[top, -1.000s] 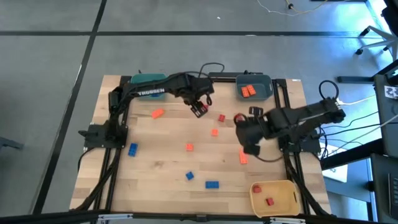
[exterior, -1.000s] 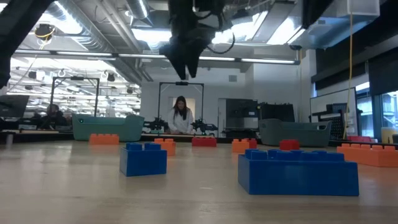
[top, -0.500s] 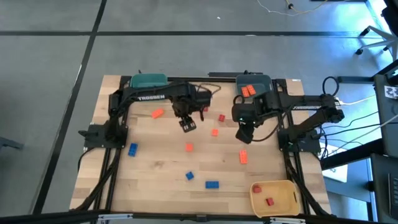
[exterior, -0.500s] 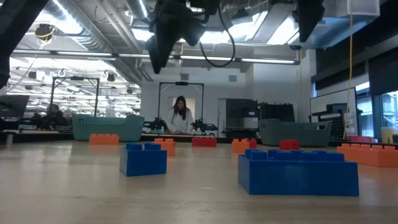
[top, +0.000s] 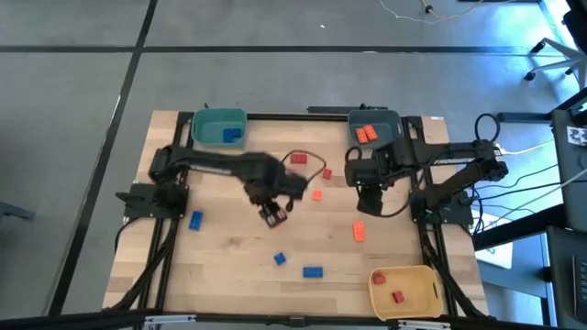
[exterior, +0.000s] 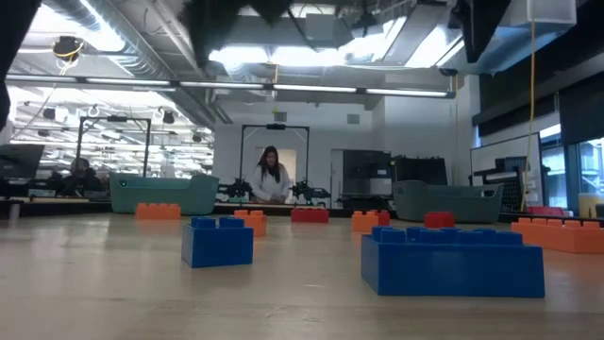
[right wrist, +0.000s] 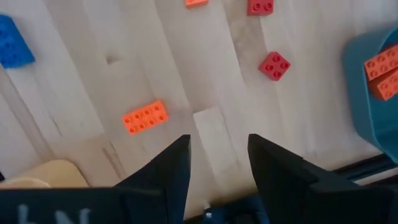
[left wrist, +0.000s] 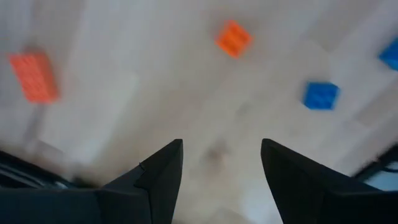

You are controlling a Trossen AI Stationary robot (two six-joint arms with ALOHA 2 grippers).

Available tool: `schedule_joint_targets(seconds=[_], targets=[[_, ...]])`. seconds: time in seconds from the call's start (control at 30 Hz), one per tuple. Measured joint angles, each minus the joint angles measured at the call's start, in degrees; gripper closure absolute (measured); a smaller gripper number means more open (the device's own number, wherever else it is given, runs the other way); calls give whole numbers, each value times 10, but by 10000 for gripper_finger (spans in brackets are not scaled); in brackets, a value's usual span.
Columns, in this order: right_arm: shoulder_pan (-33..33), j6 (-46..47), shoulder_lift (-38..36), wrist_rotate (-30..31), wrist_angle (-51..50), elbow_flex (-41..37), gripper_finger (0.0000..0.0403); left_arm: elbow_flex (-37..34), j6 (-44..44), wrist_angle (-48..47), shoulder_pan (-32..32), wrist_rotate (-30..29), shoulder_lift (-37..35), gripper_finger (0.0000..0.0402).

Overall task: Sort & place blocks by color
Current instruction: Put the blue game piece into the green bin

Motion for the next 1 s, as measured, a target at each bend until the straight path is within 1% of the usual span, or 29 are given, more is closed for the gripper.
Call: schedule_joint_targets(seconds=[0.07, 0.13, 0.23, 0.3, 0.37, 0.43, 0.5, 0.73, 0.83, 1.0], targets=[[5, -16, -2, 0, 0, 0, 240, 0, -61, 2, -39, -3, -10, 192], [6, -27, -6, 0, 0, 0, 240, 0, -123, 28, -76, -3, -12, 192], [6, -29, -17, 0, 0, 0, 240, 0, -180, 124, -122, -2, -12, 192], [6, -31, -28, 0, 0, 0, 240, 0, -189, 182, -146, -7, -8, 192], [6, -31, -40, 0, 0, 0, 240, 0, -199, 211, -165, -28, 1, 192], [6, -29, -55, -3, 1, 0, 240, 0, -214, 205, -184, -67, 10, 192], [6, -28, -70, -6, 3, 0, 240, 0, -222, 205, -201, -93, 14, 192], [6, -10, -114, -10, 14, 0, 240, 2, -227, 222, -242, -146, 45, 192], [6, 5, -124, -10, 20, 0, 240, 0, -211, 204, -244, -151, 68, 192], [6, 18, -129, -11, 27, 0, 240, 0, -183, 210, -226, -116, 109, 192]])
